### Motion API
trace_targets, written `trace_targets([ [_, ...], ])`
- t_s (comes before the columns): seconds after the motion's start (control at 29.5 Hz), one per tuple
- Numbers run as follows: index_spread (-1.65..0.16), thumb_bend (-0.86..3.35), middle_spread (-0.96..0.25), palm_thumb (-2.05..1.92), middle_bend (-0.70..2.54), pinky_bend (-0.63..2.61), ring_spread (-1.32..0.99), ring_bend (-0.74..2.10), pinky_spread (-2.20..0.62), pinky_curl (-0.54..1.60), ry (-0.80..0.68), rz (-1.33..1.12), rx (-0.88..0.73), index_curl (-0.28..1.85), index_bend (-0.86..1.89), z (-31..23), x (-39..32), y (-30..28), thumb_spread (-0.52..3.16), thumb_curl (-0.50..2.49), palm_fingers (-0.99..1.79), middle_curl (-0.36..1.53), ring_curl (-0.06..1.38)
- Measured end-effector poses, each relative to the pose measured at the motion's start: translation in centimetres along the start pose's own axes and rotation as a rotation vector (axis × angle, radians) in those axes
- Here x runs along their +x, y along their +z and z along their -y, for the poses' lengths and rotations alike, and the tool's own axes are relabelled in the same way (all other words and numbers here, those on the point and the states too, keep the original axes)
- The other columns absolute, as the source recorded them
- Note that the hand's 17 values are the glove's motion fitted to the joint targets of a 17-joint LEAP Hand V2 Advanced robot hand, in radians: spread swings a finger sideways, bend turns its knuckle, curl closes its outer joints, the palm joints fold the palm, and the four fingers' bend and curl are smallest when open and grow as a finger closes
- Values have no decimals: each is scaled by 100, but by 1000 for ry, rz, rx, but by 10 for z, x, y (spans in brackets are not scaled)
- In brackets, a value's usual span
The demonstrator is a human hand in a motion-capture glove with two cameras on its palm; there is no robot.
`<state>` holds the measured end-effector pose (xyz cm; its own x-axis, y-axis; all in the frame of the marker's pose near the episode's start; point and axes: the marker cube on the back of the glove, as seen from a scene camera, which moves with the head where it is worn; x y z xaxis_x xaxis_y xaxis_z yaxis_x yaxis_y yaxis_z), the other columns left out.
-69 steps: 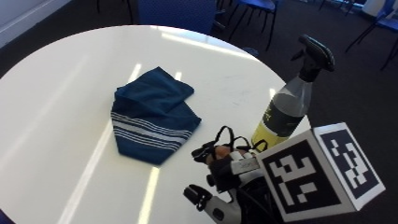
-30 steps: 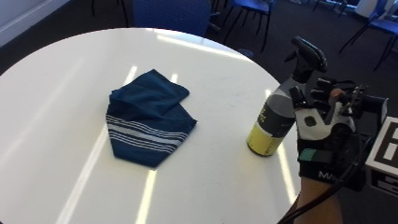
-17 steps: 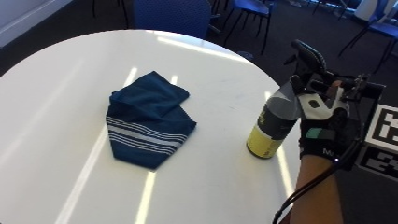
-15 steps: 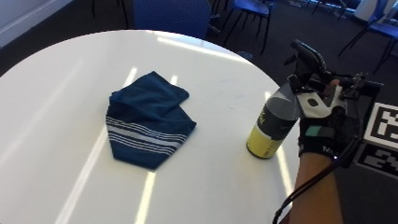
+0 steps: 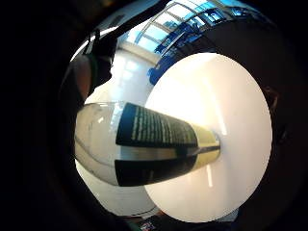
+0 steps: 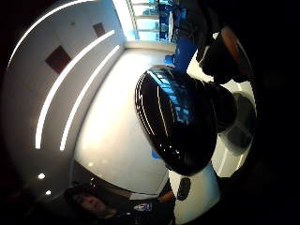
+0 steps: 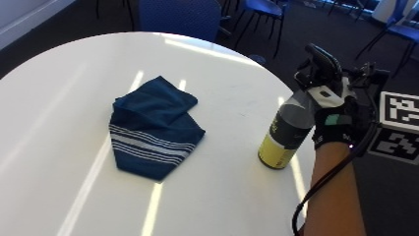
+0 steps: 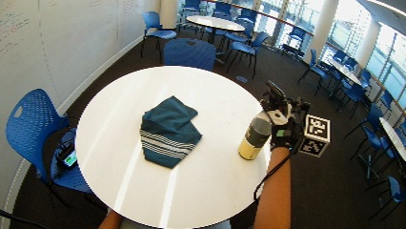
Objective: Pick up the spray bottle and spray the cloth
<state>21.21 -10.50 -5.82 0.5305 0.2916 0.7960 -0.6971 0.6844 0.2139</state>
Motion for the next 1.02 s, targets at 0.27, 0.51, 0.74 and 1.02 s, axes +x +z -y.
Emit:
trace_targets([
  [0.27, -32, 0, -22, 91, 44, 6, -21, 45, 2, 20, 23, 35, -123, 38, 28, 13, -1, 5, 81, 42, 111, 47, 42],
  [0.51, -31, -2, -23, 96, 51, 4, -23, 47, 3, 15, 62, 77, -203, 43, 33, 19, 1, 12, 63, 49, 111, 49, 43],
  [0.74, -30, -3, -23, 98, 56, 10, -23, 50, 0, 13, 44, 30, -191, 47, 38, 24, 2, 17, 51, 55, 118, 51, 44],
  [1.02, -29, -4, -22, 96, 56, 24, -24, 47, -10, 22, -1, -10, -105, 49, 36, 24, 0, 19, 43, 60, 128, 52, 44],
])
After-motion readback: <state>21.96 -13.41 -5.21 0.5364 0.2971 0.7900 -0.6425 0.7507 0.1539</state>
